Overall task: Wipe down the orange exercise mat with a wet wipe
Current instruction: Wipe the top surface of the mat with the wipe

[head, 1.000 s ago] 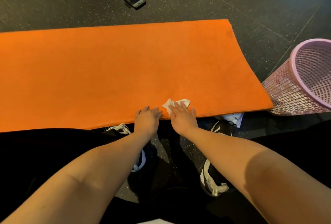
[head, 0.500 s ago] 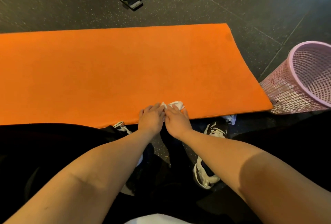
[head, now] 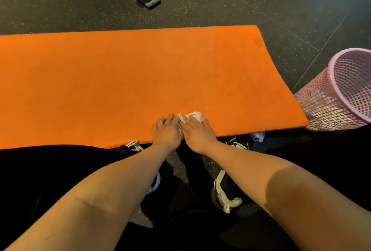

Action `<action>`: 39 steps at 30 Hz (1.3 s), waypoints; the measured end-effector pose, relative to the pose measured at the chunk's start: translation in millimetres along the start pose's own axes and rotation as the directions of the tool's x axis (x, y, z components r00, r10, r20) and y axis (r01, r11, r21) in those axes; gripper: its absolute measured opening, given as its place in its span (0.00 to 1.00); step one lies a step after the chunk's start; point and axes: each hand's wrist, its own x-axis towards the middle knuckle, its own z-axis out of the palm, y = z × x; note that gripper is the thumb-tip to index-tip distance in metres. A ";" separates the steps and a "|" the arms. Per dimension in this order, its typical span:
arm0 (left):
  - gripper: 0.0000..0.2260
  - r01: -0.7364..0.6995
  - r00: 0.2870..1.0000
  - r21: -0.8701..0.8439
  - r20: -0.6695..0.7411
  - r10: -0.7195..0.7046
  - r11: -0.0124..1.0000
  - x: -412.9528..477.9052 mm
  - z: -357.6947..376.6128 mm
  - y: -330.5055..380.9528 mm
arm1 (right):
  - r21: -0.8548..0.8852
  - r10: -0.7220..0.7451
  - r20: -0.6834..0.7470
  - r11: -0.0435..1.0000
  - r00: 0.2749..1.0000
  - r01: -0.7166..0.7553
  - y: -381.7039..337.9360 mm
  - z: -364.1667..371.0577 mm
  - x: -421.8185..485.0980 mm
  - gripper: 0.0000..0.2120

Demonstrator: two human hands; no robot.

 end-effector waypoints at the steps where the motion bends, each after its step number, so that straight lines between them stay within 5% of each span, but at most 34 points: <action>1: 0.22 0.003 1.000 0.012 0.004 -0.003 1.000 2.2 -1.4 -1.2 | -0.015 0.051 0.010 0.999 0.999 -0.051 8.7 -5.2 5.1 0.26; 5: 0.21 0.018 1.000 0.049 0.011 -0.018 0.999 14.2 -5.9 3.3 | 0.056 0.335 0.040 0.940 0.942 -0.336 28.7 -23.5 23.2 0.28; 10: 0.23 0.089 0.995 0.036 0.036 -0.090 0.995 42.8 -13.9 15.7 | 0.031 0.057 0.038 0.998 0.998 -0.058 3.1 -17.7 43.3 0.29; 13: 0.23 0.104 0.994 0.029 0.020 -0.105 0.994 55.0 -14.4 10.8 | 0.039 0.011 0.041 0.999 0.999 -0.012 20.1 -20.0 56.5 0.28; 17: 0.22 0.082 0.997 0.056 0.006 -0.082 0.995 61.9 -11.9 1.8 | 0.074 0.349 0.014 0.934 0.937 -0.349 50.7 -30.9 84.2 0.29; 19: 0.22 0.080 0.997 0.071 -0.027 -0.078 0.994 69.2 -13.0 0.3 | 0.118 0.406 -0.007 0.908 0.914 -0.403 43.1 -33.7 99.5 0.29; 23: 0.22 0.115 0.993 0.027 -0.037 -0.114 0.993 99.6 -24.0 2.3 | 0.154 0.020 -0.030 0.988 0.999 -0.016 15.4 -27.8 113.7 0.27; 25: 0.22 0.100 0.995 0.024 -0.033 -0.099 0.995 113.7 -26.8 4.8 | 0.116 -0.026 -0.031 0.993 0.999 0.030 28.5 -30.1 121.1 0.27; 31: 0.23 0.082 0.997 -0.020 0.006 -0.082 0.996 135.4 -16.3 11.3 | 0.187 0.473 -0.098 0.873 0.876 -0.450 79.8 -41.4 149.2 0.29; 36: 0.23 0.064 0.991 -0.128 -0.112 -0.079 0.990 134.7 -6.2 1.9 | 0.105 0.053 -0.099 0.994 0.994 -0.043 35.4 -24.0 144.5 0.28; 39: 0.23 0.041 0.993 -0.119 -0.105 -0.053 0.992 133.8 -3.4 -2.4 | 0.065 0.038 -0.056 0.997 0.998 -0.034 54.2 -30.0 146.1 0.27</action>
